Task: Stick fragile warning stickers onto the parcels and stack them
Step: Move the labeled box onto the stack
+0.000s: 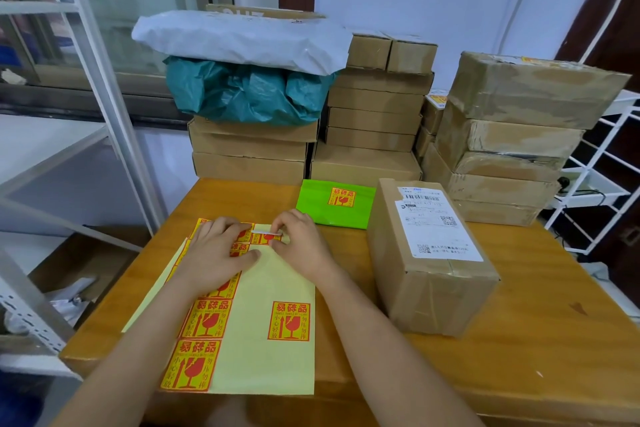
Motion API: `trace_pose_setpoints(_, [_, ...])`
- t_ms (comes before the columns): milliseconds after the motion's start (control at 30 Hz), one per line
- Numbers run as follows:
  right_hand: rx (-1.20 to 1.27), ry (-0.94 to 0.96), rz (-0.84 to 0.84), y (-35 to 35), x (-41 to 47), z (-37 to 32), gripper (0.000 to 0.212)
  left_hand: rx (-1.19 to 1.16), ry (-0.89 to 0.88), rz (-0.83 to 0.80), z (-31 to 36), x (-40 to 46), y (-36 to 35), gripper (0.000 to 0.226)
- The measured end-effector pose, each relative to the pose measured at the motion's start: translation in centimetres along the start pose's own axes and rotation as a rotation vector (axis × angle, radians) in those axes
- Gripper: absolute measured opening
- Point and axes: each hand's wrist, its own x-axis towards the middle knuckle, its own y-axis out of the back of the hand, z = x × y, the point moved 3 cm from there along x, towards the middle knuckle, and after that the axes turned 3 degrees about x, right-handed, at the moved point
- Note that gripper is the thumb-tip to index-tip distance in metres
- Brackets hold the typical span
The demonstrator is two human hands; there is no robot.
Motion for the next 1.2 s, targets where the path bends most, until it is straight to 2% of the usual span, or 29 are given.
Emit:
trace_pose_setpoints(100, [0.051,-0.013,0.01,0.0,-0.1,0.0,0.012,-0.02,0.003,0.0,-0.1,0.0,0.0,0.078])
trace_pose_setpoints(333, [0.157,-0.02,0.046,0.4,-0.8,0.0,0.025,-0.049,0.011,-0.001,0.0,0.0,0.2,0.077])
trace_pose_setpoints(433, [0.184,-0.012,0.037,0.5,-0.9,-0.1,0.044,-0.053,0.014,-0.002,0.0,0.0,0.2,0.077])
trace_pose_setpoints(533, [0.191,0.025,0.022,0.4,-0.9,-0.3,0.05,-0.065,0.015,0.006,0.0,0.0,0.3,0.075])
trace_pose_setpoints(833, [0.397,0.021,0.119,0.6,-1.2,-1.0,0.034,-0.095,0.02,0.007,0.1,-0.1,0.4,0.074])
trace_pose_setpoints(967, [0.56,-0.058,0.144,0.8,-1.1,-1.0,0.031,-0.089,0.025,0.015,0.2,-0.1,0.5,0.076])
trace_pose_setpoints(1200, [0.832,-0.196,0.3,2.5,-1.2,-0.2,0.029,-0.118,0.027,-0.007,0.1,-0.2,0.6,0.075])
